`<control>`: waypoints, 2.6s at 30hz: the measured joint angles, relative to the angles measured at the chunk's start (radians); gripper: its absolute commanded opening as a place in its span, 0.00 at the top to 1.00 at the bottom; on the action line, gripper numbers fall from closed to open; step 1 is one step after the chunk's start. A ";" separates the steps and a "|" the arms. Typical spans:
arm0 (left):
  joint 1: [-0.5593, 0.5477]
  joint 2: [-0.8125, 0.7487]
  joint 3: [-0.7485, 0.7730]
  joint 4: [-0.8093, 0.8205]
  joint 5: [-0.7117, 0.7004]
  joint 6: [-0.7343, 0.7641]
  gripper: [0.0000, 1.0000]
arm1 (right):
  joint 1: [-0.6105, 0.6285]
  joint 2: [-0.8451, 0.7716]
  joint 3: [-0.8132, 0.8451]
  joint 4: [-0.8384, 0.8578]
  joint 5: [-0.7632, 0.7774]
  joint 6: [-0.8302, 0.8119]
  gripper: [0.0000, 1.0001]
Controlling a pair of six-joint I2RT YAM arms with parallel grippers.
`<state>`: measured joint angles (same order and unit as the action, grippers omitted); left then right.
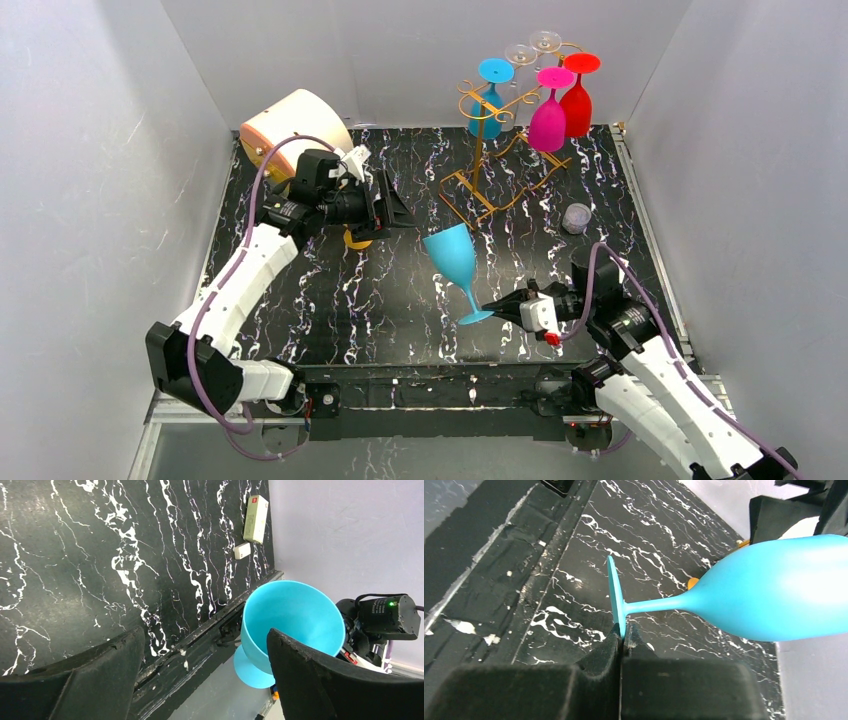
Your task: Take the wine glass off the wine glass rack
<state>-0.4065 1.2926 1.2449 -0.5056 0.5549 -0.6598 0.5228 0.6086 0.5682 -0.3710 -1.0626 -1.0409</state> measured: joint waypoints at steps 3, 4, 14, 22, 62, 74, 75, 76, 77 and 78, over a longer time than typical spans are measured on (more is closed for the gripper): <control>0.000 0.012 0.000 0.013 0.033 -0.014 0.17 | 0.007 -0.009 -0.003 0.001 0.013 -0.043 0.99; 0.000 0.015 0.000 0.018 0.043 -0.019 0.18 | 0.011 -0.010 -0.004 0.003 0.012 -0.058 0.99; 0.000 0.029 -0.009 0.056 0.159 -0.020 0.36 | 0.077 -0.005 -0.040 0.031 0.056 -0.125 0.99; -0.040 0.025 -0.022 0.056 0.193 -0.004 0.50 | 0.110 0.047 -0.042 0.122 0.092 -0.135 0.99; -0.103 -0.056 -0.022 0.082 0.000 0.039 1.00 | 0.134 0.074 -0.018 0.199 0.094 0.003 0.53; -0.110 -0.105 -0.039 0.115 -0.128 0.055 1.00 | 0.134 -0.034 0.008 0.174 0.201 0.024 0.01; -0.110 -0.110 -0.040 0.111 -0.142 0.069 1.00 | 0.134 -0.056 0.010 0.192 0.230 0.062 0.01; -0.110 -0.112 -0.040 0.109 -0.154 0.084 1.00 | 0.134 -0.061 0.010 0.198 0.237 0.074 0.01; -0.110 -0.113 -0.040 0.106 -0.164 0.102 1.00 | 0.134 -0.073 0.010 0.224 0.265 0.133 0.01; -0.110 -0.113 -0.040 0.101 -0.177 0.119 1.00 | 0.134 -0.084 0.011 0.256 0.297 0.197 0.01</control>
<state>-0.5163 1.1793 1.2053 -0.4042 0.3782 -0.5404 0.6567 0.5247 0.5797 -0.1146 -0.7654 -0.8436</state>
